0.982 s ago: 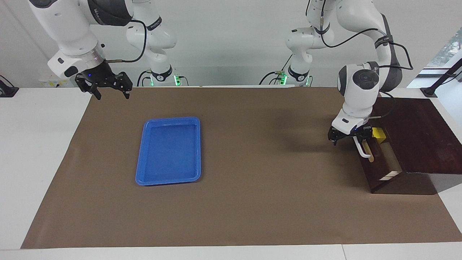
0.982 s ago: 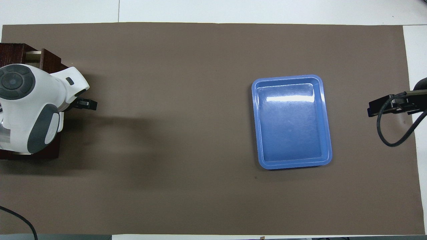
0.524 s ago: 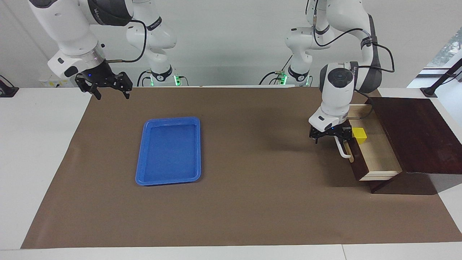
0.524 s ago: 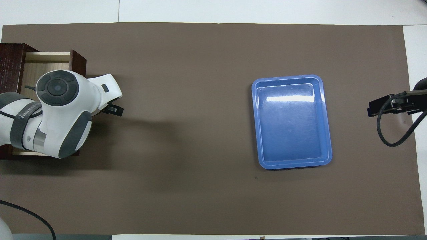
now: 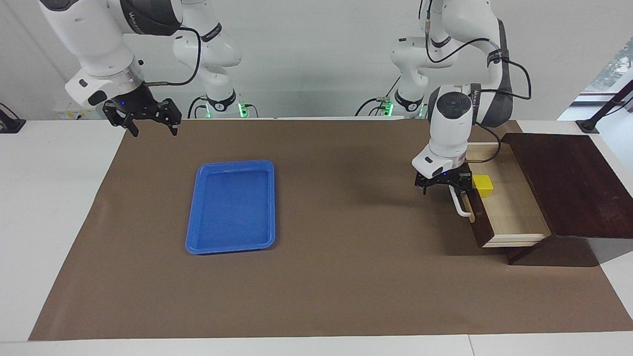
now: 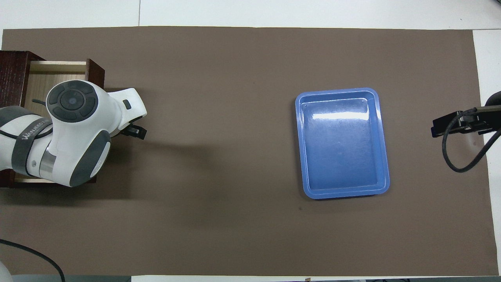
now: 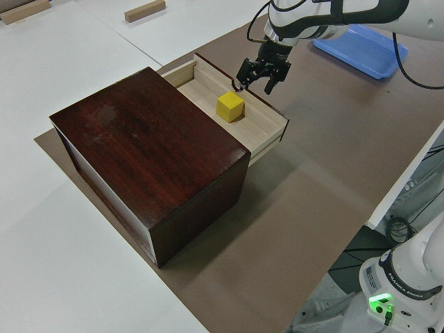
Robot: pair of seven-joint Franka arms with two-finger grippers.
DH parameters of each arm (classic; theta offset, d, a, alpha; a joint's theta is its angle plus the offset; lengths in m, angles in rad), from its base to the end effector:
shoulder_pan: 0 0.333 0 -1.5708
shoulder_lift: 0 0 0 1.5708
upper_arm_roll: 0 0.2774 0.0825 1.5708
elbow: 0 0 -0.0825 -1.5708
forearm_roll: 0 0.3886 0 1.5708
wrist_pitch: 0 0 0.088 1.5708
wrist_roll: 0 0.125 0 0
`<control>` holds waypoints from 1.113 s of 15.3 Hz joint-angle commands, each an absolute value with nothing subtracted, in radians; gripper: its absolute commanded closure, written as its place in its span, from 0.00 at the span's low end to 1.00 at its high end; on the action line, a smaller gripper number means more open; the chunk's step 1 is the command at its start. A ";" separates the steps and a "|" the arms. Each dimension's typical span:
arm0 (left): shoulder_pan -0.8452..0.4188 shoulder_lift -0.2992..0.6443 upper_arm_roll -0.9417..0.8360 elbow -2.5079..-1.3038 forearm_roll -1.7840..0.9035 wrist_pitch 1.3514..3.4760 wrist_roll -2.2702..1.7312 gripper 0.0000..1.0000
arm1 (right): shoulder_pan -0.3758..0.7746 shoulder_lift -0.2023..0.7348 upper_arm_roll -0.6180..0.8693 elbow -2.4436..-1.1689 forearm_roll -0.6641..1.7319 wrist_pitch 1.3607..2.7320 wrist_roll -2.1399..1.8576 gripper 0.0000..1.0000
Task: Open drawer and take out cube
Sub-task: 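Pull the white drawer handle away from the box with the left gripper, then lower the left gripper into the open drawer over the yellow cube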
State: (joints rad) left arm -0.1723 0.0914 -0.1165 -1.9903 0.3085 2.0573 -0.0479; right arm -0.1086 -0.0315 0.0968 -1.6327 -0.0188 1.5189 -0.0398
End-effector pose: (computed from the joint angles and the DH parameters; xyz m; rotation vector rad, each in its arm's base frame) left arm 0.5557 -0.1426 0.3595 -2.8269 0.5566 -0.0305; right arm 0.5421 -0.0082 0.5516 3.1189 0.0431 -0.1295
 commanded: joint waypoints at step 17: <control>0.106 0.064 -0.094 -1.626 -0.026 1.718 -0.467 0.00 | -0.121 -0.049 0.104 -1.651 -0.003 1.526 -0.023 0.00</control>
